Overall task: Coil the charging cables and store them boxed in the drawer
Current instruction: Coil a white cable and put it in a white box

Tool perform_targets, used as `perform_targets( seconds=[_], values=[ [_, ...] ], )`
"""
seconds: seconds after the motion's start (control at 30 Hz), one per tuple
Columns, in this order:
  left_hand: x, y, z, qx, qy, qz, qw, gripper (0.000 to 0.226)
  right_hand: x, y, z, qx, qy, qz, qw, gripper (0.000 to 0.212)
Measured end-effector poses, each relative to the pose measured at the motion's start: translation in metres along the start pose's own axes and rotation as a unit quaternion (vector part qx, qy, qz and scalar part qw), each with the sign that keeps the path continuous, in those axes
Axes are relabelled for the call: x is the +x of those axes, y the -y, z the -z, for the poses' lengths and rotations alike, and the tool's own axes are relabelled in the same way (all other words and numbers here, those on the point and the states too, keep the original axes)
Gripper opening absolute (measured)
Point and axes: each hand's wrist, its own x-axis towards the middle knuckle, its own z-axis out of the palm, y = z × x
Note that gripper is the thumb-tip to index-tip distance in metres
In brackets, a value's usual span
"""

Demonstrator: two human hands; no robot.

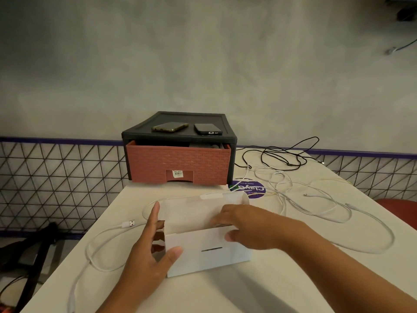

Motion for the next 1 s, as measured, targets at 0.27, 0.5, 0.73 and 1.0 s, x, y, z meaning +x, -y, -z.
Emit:
perform_targets(
  seconds=[0.27, 0.5, 0.73, 1.0],
  values=[
    [0.000, -0.001, -0.002, 0.008, -0.044, -0.024, 0.999, 0.088, -0.003, 0.006, -0.019, -0.038, -0.132, 0.004, 0.991, 0.030],
    [0.005, -0.006, -0.002, 0.035, -0.128, 0.012, 0.991, 0.069, 0.032, -0.001, 0.014, 0.033, -0.226, -0.019, 0.973, 0.039],
    [0.011, 0.011, -0.002, 0.148, -0.165, -0.008, 0.975, 0.051, 0.109, -0.011, 0.047, -0.001, -0.219, -0.035, 0.975, 0.036],
    [0.017, 0.027, -0.007, 0.351, -0.071, -0.049, 0.932, 0.030, 0.178, -0.025, 0.029, -0.057, -0.192, -0.013, 0.980, 0.040]
  ],
)
